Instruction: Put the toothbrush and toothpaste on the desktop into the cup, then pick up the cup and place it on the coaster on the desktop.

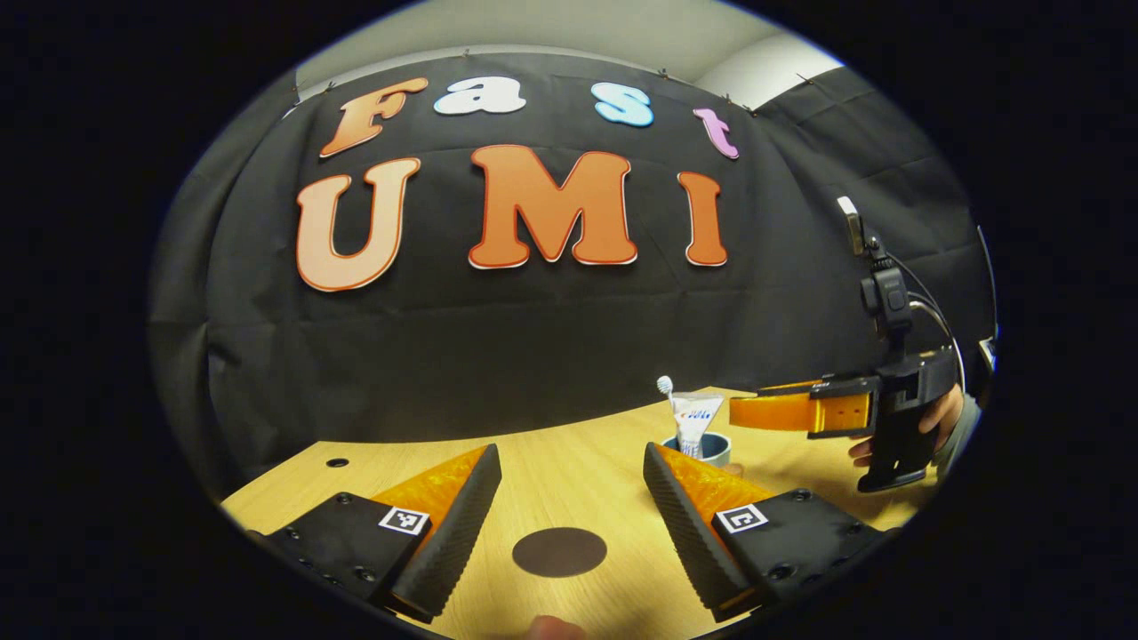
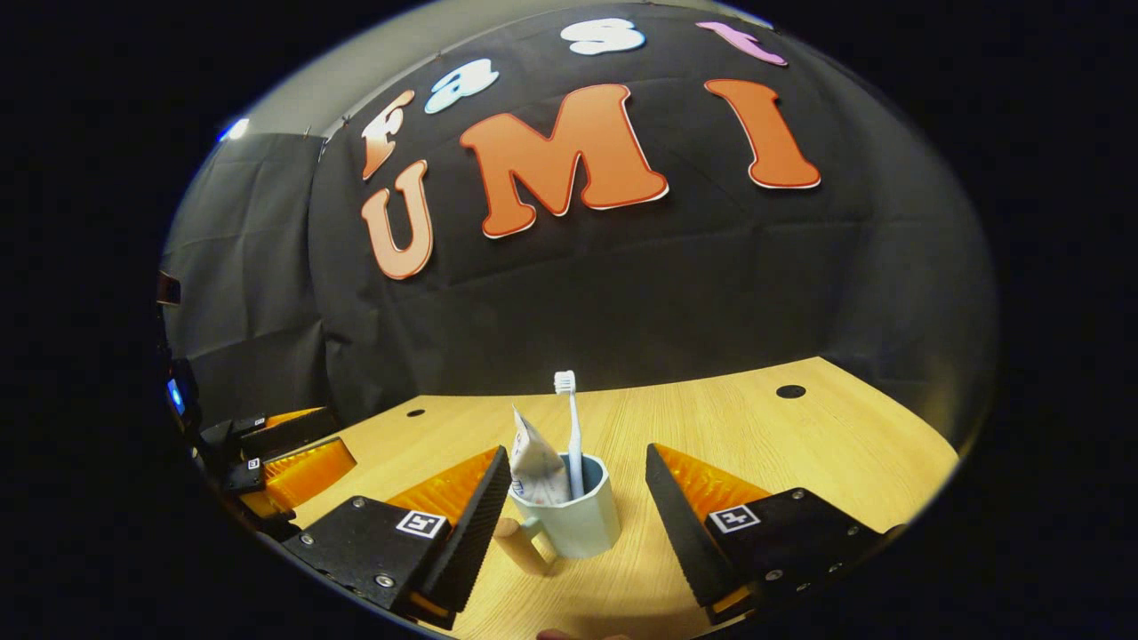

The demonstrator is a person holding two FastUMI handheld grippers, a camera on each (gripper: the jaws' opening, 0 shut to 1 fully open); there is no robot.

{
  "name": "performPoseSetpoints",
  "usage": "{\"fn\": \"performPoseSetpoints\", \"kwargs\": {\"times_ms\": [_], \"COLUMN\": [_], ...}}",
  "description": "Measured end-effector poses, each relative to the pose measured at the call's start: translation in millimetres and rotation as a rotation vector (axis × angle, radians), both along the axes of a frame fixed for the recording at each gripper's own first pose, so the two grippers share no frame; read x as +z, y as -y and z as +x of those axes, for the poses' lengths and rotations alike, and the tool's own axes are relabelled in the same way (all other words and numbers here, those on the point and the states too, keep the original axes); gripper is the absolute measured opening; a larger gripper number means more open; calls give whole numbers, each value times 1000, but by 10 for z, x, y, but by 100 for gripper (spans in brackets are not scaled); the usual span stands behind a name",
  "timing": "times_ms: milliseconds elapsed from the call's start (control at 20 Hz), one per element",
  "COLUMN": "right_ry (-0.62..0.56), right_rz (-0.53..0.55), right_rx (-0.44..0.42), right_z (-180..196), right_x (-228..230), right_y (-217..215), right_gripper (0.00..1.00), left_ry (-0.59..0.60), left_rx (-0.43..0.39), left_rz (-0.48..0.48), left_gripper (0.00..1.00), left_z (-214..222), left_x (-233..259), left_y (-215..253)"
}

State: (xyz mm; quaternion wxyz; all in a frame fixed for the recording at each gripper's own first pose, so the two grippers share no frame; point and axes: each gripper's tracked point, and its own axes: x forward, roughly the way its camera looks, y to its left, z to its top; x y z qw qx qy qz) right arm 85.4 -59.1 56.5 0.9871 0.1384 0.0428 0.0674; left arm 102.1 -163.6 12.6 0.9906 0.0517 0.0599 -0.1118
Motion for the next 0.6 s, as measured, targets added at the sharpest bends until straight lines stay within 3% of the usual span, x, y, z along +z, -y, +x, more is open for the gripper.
{"fn": "performPoseSetpoints", "kwargs": {"times_ms": [300,600], "right_ry": [-129,-278], "right_rz": [6,1], "right_rx": [28,49], "right_z": [-42,-75], "right_x": [-94,-250], "right_y": [-127,-266], "right_gripper": [94,95], "left_ry": [-17,-6], "left_rx": [74,77], "left_rz": [19,21], "left_gripper": [100,100], "left_z": [-123,-171], "left_x": [-82,-92], "left_y": [-413,-565]}}
